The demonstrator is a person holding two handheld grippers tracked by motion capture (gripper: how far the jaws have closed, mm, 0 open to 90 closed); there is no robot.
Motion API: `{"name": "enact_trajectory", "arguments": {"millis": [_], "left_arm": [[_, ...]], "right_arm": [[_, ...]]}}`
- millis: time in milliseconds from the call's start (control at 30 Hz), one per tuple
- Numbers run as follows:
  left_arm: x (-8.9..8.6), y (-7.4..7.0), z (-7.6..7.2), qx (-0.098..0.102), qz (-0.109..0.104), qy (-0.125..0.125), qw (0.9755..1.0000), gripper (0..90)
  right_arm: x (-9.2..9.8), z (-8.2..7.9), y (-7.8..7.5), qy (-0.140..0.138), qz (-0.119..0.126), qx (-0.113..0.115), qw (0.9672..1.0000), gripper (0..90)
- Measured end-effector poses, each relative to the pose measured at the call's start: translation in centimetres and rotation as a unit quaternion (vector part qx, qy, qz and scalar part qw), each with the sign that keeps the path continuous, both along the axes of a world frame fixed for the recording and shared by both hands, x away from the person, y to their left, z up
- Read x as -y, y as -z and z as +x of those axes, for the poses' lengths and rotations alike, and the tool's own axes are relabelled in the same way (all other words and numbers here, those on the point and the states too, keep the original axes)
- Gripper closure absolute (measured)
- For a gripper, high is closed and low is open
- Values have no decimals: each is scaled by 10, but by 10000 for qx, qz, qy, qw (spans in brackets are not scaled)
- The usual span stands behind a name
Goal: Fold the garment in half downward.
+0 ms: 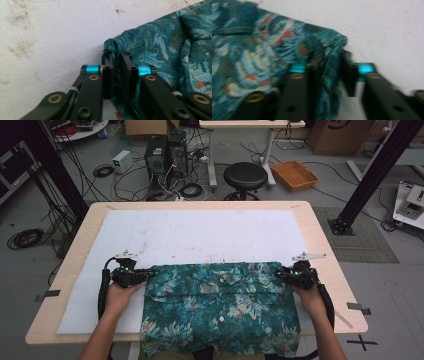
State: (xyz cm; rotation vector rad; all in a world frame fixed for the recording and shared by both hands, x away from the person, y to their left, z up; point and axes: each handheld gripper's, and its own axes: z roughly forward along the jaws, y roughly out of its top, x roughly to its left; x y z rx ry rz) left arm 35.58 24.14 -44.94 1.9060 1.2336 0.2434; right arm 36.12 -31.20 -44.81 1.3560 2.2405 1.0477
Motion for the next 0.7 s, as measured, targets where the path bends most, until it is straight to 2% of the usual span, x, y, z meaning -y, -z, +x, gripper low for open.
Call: {"name": "enact_trajectory", "arguments": {"millis": [67,133,233,300,400,533,600,700], "left_arm": [[1,-1,-1,35,34,45,10000,852],[0,-2,-1,82,-37,15,10000,857],[-5,-7,2,199,-322,-128,9992,861],[-4,-11,7,235,-303,-141,9992,861],[-2,-20,23,302,-290,-160,9990,861],[0,-27,46,483,-489,-236,9974,860],[1,-25,57,430,-549,-326,9970,860],[5,-21,70,371,-489,-410,9973,860]], "right_arm": [[-3,-3,0,-148,-95,73,9998,843],[-5,-3,-1,-168,-165,105,9997,857],[-3,0,-7,-92,-166,291,9994,869],[-3,5,-11,-37,-128,412,9991,869],[-4,20,-17,25,-149,553,9984,869],[-2,49,-21,164,-174,536,9983,869],[-1,61,-20,227,-156,550,9981,868],[-1,72,-18,351,-136,566,9977,867]]}}
